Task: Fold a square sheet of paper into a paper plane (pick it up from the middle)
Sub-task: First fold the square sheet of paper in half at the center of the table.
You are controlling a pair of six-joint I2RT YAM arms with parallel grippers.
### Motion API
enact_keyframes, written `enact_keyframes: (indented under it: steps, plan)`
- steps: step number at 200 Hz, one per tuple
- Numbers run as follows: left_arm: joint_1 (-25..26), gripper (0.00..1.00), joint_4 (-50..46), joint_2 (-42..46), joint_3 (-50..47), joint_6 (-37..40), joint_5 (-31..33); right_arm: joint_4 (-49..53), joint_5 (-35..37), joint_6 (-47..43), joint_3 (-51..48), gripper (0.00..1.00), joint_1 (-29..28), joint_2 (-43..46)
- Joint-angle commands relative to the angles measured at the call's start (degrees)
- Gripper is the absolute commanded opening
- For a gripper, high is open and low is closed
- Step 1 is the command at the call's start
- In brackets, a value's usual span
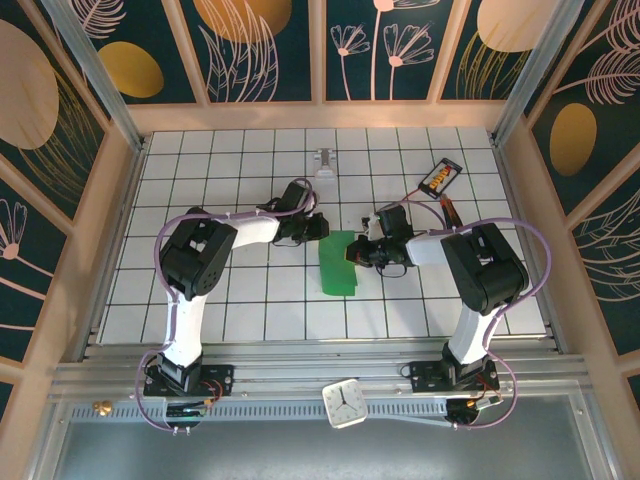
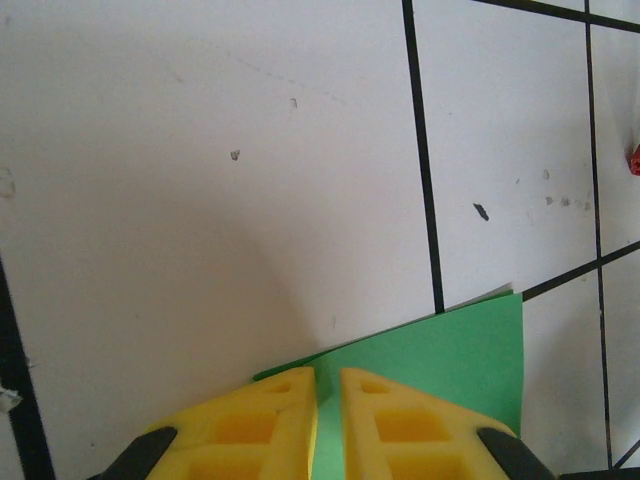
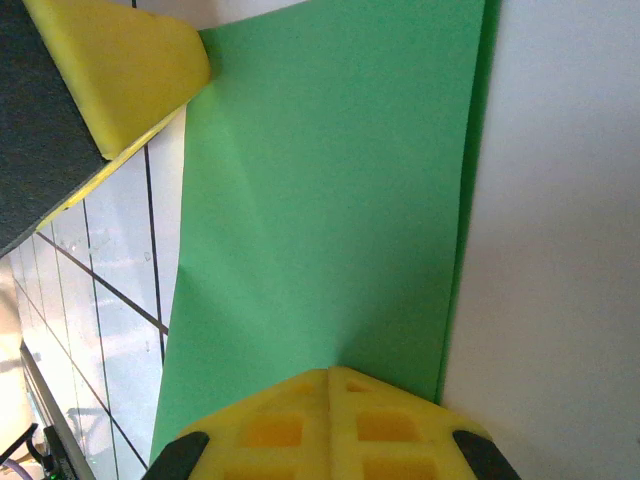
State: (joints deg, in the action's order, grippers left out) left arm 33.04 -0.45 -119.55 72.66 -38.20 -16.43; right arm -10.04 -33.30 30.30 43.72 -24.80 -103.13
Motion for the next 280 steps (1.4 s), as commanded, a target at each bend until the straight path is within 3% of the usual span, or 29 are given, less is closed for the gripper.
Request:
enact_keyframes:
  steps: [1, 53, 111, 172, 247, 280]
  plan:
    - [-0.69, 0.18, -2.8, 0.31, -0.07, 1.1, 4.74, 7.04, 11.59, -2.54, -3.2, 0.0, 0.56, -4.72]
    - [2.39, 0.31, 0.45, 11.62, -7.2, -2.69, -1.41, 7.32, 11.75, -2.47, -3.38, 0.0, 0.92, -4.3]
    - [7.45, 0.16, 7.85, 14.34, -18.44, -10.08, -9.77, 7.44, 11.94, -2.7, -3.17, 0.0, 1.03, -4.46]
    - [7.38, 0.11, 2.04, 13.08, -21.88, -7.13, -4.14, 7.51, 12.38, -3.24, -2.94, 0.0, 1.11, -4.82]
    - [9.28, 0.22, 9.68, 19.48, -25.23, -9.94, -13.1, 7.67, 12.56, -3.32, -3.27, 0.0, 1.21, -3.98]
    - [9.67, 0.2, 8.54, 19.18, -26.95, -9.24, -12.09, 7.8, 12.74, -3.41, -3.21, 0.0, 1.21, -3.69]
